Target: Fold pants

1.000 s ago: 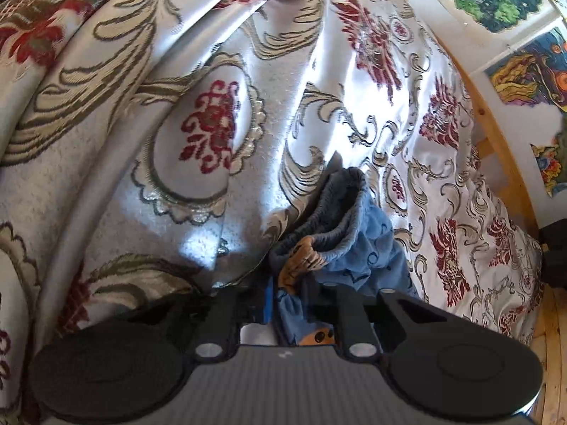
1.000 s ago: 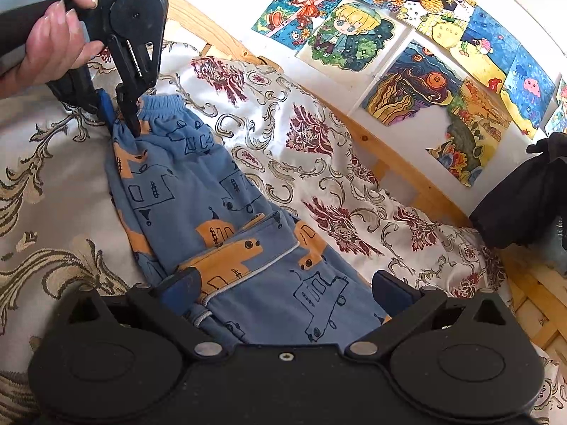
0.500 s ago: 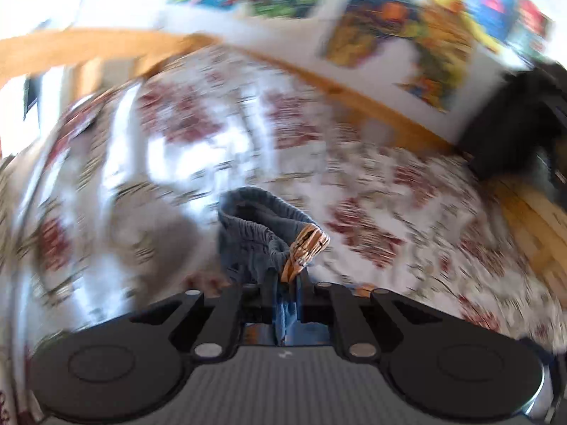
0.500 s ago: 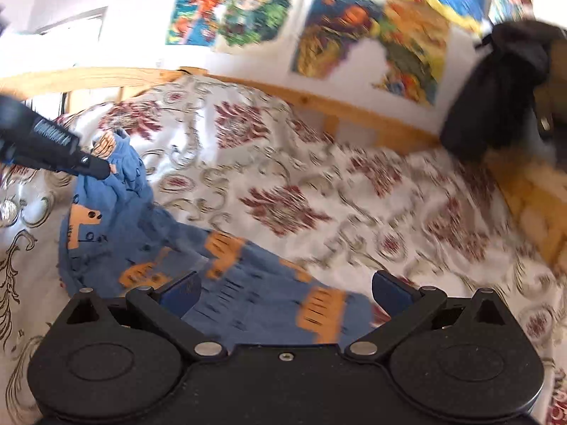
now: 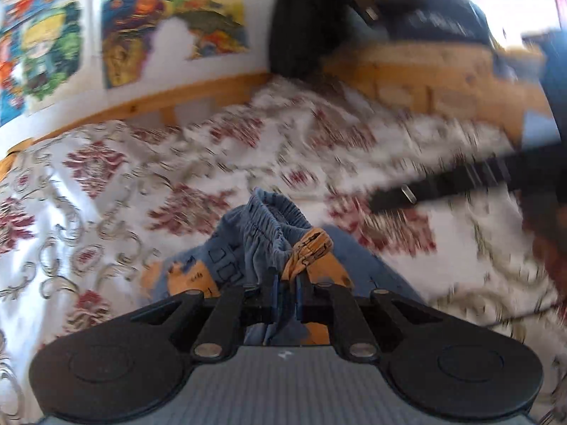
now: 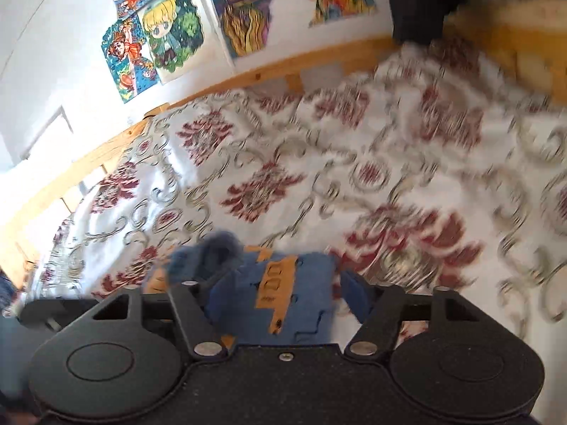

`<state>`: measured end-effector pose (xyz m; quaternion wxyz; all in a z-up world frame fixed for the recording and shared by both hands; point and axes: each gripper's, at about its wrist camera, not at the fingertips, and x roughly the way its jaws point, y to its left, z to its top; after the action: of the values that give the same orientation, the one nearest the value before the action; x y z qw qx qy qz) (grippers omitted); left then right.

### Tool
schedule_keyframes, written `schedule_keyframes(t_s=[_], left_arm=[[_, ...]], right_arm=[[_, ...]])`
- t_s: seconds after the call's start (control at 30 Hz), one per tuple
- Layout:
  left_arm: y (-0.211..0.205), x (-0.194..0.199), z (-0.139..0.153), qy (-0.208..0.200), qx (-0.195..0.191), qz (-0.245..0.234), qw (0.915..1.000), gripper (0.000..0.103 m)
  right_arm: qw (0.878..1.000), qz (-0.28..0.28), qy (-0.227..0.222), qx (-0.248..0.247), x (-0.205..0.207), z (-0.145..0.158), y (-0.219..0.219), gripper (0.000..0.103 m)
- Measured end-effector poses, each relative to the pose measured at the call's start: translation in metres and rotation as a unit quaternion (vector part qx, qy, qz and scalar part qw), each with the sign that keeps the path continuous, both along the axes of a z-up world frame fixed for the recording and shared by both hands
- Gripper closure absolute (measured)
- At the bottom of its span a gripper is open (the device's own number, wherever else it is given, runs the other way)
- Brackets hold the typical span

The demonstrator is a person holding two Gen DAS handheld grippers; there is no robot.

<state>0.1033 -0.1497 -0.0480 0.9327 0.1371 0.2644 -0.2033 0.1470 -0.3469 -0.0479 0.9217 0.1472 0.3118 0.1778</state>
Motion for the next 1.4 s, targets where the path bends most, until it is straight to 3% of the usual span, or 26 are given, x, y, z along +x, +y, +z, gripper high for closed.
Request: schedule_keyframes(t_s=[0.2, 0.3, 0.43, 0.57, 0.67, 0.7, 0.73, 0.77, 0.8, 0.83, 1.0, 1.17, 1.4], left_arm=[[-0.018, -0.009, -0.039, 0.016, 0.069, -0.025, 0.9972, 0.092], [-0.018, -0.009, -0.044, 0.014, 0.074, -0.028, 0.9967, 0.089], [-0.023, -0.020, -0.041, -0.022, 0.106, -0.024, 0.9938, 0.079], [-0.027, -0.029, -0.042, -0.048, 0.130, -0.018, 0.9901, 0.058], [-0.029, -0.026, -0.045, -0.047, 0.145, -0.022, 0.9881, 0.057], [-0.030, -0.022, -0.047, -0.037, 0.149, -0.024, 0.9879, 0.057], [-0.030, -0.020, -0.050, -0.025, 0.154, -0.024, 0.9875, 0.067], [-0.030, -0.018, -0.053, -0.017, 0.156, -0.023, 0.9873, 0.084], [-0.028, -0.016, -0.054, -0.013, 0.154, -0.021, 0.9878, 0.087], [-0.026, -0.016, -0.054, -0.010, 0.147, -0.020, 0.9889, 0.090], [-0.023, -0.017, -0.039, -0.018, 0.118, -0.021, 0.9926, 0.096], [-0.029, -0.022, -0.016, -0.024, 0.102, -0.026, 0.9941, 0.096], [-0.062, -0.033, -0.014, -0.024, 0.118, -0.058, 0.9910, 0.096]], right_arm=[[0.993, 0.041, 0.083, 0.079, 0.029, -0.036, 0.012, 0.040], [0.993, 0.049, 0.085, 0.070, 0.033, -0.042, 0.020, 0.038], [0.991, 0.050, 0.082, 0.088, 0.039, -0.042, 0.021, 0.031], [0.990, 0.063, 0.076, 0.101, 0.045, -0.043, 0.025, 0.031], [0.989, 0.064, 0.086, 0.099, 0.051, -0.048, 0.031, 0.033], [0.989, 0.063, 0.091, 0.098, 0.052, -0.051, 0.032, 0.043], [0.989, 0.062, 0.095, 0.098, 0.053, -0.053, 0.034, 0.062], [0.990, 0.055, 0.097, 0.090, 0.053, -0.054, 0.036, 0.070], [0.990, 0.053, 0.097, 0.085, 0.053, -0.055, 0.038, 0.082], [0.990, 0.055, 0.097, 0.089, 0.052, -0.056, 0.038, 0.087], [0.992, 0.041, 0.071, 0.098, 0.042, -0.040, 0.031, 0.091], [0.996, 0.034, 0.043, 0.064, 0.031, -0.014, 0.024, 0.091], [0.998, 0.004, 0.058, 0.004, 0.021, -0.016, 0.000, 0.091]])
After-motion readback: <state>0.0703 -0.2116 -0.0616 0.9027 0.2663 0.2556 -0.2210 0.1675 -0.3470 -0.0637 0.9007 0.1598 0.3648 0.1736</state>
